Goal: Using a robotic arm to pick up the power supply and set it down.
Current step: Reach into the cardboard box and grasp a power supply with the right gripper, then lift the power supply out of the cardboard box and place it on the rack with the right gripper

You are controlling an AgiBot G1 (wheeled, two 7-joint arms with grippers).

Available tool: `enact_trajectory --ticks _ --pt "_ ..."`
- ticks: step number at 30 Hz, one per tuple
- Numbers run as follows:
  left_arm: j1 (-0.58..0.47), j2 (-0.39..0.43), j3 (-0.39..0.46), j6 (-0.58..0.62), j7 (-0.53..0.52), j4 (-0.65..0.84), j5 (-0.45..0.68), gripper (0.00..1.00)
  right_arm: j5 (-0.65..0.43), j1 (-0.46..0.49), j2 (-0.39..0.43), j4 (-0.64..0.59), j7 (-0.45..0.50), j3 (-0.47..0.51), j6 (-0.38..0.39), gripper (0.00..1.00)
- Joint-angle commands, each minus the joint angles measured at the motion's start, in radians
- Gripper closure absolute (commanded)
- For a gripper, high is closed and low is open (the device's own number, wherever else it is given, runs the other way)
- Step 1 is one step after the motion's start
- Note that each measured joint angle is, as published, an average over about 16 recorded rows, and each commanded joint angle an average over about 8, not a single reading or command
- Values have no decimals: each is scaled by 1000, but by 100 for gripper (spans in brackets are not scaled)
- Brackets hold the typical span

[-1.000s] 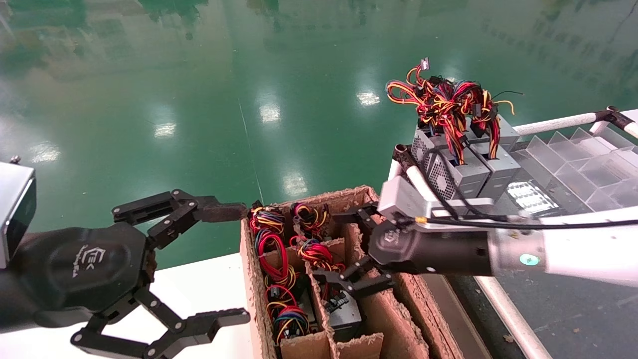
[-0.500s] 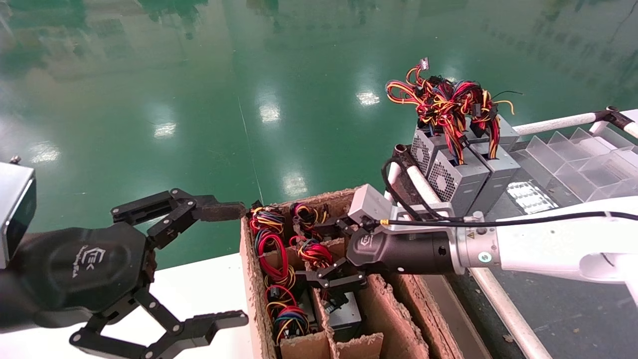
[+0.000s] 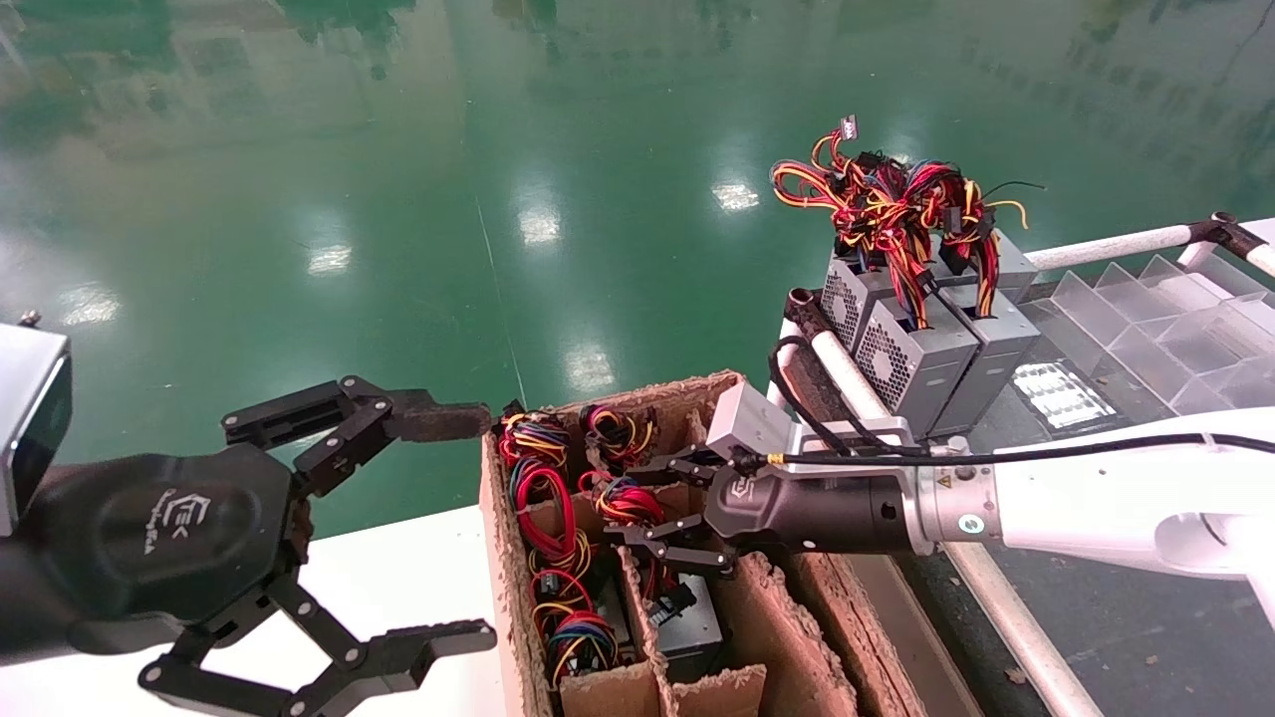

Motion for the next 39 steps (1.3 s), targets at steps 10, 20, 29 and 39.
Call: enact_trajectory --ticks 10,20,29,39 --pt "0 0 0 0 0 0 0 0 16 -3 -4 -48 -56 11 -11 100" --pt "0 0 1 0 0 0 0 0 58 -9 22 -31 -65 36 -43 100" --pt "0 0 1 0 0 0 -1 0 178 -32 133 140 -12 117 -89 100" --pt "0 0 1 0 1 0 -1 0 350 -80 299 387 104 256 -32 100"
